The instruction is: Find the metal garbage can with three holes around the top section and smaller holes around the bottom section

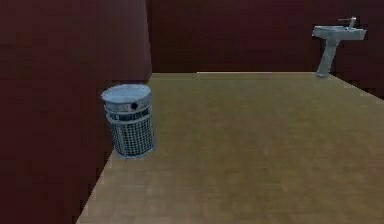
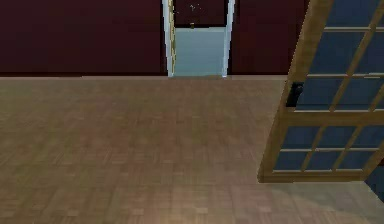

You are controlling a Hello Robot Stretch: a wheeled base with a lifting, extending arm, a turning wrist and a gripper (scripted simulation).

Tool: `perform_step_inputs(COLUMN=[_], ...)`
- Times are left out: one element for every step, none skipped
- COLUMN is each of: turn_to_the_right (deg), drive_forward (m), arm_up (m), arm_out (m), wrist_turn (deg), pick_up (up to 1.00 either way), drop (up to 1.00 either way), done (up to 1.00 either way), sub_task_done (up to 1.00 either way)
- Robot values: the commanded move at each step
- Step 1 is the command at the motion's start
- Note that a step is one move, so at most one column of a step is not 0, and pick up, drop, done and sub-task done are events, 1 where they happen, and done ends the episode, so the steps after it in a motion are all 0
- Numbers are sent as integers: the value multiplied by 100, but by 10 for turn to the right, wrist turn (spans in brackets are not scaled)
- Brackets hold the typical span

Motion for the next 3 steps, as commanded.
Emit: perform_step_inputs(turn_to_the_right=[0,-300,0], drive_forward=[80,0,0], arm_up=[0,0,0], arm_out=[0,0,0], wrist_turn=[0,0,0], pick_up=[0,0,0], drop=[0,0,0], done=[0,0,100], sub_task_done=[0,0,0])
